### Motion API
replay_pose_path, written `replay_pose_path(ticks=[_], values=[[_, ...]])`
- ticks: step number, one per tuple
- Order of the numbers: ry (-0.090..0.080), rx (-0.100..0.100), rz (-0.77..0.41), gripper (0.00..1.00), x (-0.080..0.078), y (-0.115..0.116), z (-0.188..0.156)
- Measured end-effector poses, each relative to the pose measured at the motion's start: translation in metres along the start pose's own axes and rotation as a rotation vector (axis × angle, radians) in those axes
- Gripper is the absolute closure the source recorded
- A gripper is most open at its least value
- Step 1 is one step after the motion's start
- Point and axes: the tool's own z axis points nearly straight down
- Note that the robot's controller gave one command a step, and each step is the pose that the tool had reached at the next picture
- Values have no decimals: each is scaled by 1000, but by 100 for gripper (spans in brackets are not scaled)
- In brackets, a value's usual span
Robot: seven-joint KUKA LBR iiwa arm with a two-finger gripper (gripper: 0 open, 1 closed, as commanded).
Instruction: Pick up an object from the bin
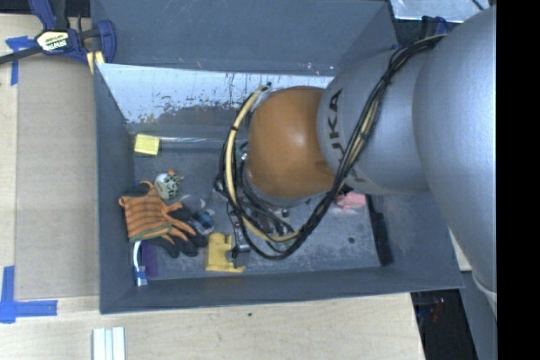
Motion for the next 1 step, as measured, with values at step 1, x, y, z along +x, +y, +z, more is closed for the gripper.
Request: replay_pose_path(ticks=[1], values=[[0, -2, -49, 0, -14, 72, 6]])
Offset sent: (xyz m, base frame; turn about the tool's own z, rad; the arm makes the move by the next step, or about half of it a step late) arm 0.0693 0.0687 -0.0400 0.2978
